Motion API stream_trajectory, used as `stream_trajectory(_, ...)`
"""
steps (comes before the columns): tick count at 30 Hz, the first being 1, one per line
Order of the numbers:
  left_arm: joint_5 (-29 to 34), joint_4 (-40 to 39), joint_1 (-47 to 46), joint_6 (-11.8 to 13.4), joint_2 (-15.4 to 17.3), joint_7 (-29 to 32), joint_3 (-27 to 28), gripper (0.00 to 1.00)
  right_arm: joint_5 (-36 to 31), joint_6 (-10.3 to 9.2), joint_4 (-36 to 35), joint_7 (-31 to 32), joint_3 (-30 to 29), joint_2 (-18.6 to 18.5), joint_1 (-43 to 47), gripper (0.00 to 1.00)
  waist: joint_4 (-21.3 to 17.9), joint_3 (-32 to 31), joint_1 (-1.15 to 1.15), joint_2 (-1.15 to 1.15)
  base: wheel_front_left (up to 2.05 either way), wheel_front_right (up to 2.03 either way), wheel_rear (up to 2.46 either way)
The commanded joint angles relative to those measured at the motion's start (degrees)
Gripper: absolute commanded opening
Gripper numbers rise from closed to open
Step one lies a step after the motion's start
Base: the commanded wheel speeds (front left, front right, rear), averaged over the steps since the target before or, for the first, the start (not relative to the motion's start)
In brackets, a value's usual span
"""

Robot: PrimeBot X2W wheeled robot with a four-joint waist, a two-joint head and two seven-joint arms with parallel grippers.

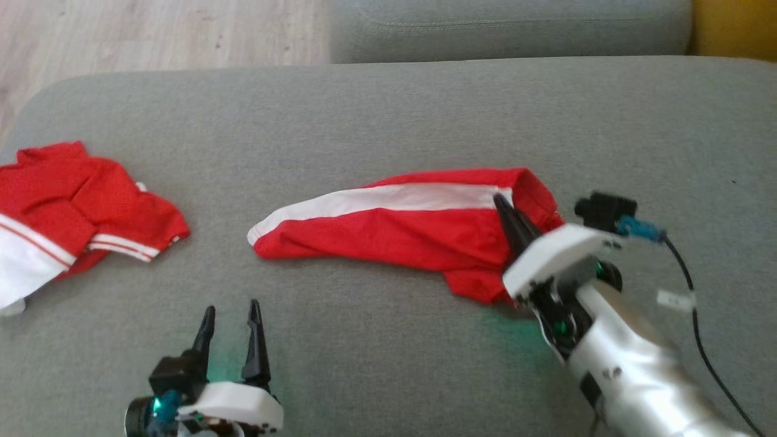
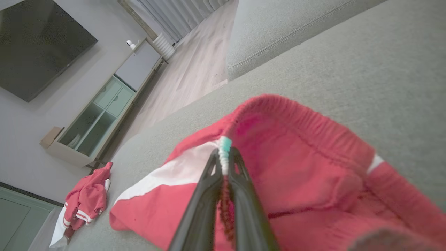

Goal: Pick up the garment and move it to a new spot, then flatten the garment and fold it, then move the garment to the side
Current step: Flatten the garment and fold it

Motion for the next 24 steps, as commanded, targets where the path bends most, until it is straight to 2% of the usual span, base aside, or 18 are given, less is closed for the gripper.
stream_trajectory(1, -0.71, -1.93, -3.01, -0.39, 0.12, -0.29, 2.26, 1.00, 0.38, 0.44, -2.23, -1.12, 0.98, -0.74, 1.55, 0.00, -0.74, -0.20, 0.00, 0.00, 0.00, 0.00, 0.00)
stream_trajectory(10, -7.88, 3.62, -9.31, -4.80, 0.12, -0.29, 3.77, 1.00, 3.24, 0.44, -11.44, -2.03, 3.18, -7.71, 8.46, 0.00, -4.48, 0.89, 0.00, 0.00, 0.00, 0.00, 0.00)
stream_trajectory(16, -12.83, 11.62, -17.41, -7.69, 0.12, -0.25, 0.43, 1.00, 3.71, 0.44, -13.49, -2.47, 3.51, -8.53, 9.11, 0.00, -5.51, 2.70, 0.00, 0.00, 0.00, 0.00, 0.00)
stream_trajectory(24, -15.52, 22.04, -28.03, -8.36, 0.59, 2.44, -4.14, 1.00, 3.09, 0.44, -13.70, -2.67, 4.20, -8.64, 8.69, 0.00, -5.96, 4.89, 0.00, 0.00, 0.00, 0.00, 0.00)
